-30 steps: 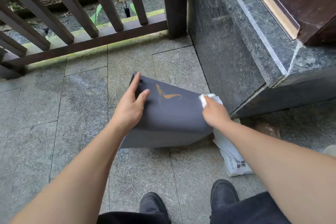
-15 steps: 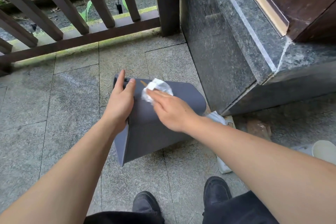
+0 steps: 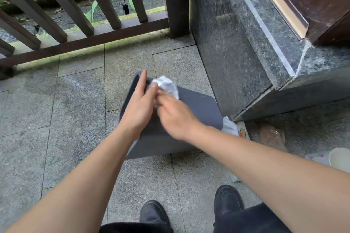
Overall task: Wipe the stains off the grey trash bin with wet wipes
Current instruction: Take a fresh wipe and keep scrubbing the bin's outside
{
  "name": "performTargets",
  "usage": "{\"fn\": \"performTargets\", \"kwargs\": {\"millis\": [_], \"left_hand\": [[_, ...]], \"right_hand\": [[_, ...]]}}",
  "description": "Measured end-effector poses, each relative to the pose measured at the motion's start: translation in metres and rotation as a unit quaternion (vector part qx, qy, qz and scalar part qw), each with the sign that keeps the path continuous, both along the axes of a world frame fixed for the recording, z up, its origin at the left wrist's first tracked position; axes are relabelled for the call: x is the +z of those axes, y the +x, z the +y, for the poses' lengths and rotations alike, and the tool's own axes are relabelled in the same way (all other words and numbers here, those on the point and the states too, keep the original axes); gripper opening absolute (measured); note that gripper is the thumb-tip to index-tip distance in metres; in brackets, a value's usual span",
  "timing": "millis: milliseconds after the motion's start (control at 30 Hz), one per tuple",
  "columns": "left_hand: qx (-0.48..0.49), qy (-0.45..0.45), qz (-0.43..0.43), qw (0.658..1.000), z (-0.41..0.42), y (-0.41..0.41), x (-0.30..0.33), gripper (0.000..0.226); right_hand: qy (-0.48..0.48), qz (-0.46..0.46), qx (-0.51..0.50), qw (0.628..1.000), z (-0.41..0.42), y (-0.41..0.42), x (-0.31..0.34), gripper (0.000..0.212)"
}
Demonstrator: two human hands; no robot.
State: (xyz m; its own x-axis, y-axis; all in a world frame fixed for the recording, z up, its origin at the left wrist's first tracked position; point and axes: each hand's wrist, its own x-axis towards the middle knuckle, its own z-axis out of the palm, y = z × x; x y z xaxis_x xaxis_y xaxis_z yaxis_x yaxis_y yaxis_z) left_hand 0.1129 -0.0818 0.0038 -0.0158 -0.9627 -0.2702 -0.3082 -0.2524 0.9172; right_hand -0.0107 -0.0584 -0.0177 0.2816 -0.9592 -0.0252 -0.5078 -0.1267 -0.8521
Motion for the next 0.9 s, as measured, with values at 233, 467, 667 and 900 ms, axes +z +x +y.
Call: {"fn": "performTargets", "kwargs": {"millis": [233, 467, 667, 900], "left_hand": [[0.036, -0.015, -0.047, 0.998, 0.003, 0.005, 0.000, 0.055], [-0.005, -0.021, -0.051, 0.998, 0.002, -0.004, 0.000, 0.055], [0.008, -0.018, -0.014, 1.000, 0.001, -0.005, -0.001, 0.053], [0.011, -0.020, -0.023, 0.999, 0.002, 0.007, -0.003, 0.057]], "right_hand": [[0.053, 0.054, -0.085, 0.993, -0.002, -0.030, -0.037, 0.045], [0.150, 0.062, -0.170, 0.972, -0.007, -0.029, -0.033, 0.048], [-0.018, -0.006, 0.030, 0.999, 0.011, 0.001, -0.012, 0.052], [0.117, 0.084, -0.072, 0.987, -0.008, -0.026, -0.034, 0.053]]}}
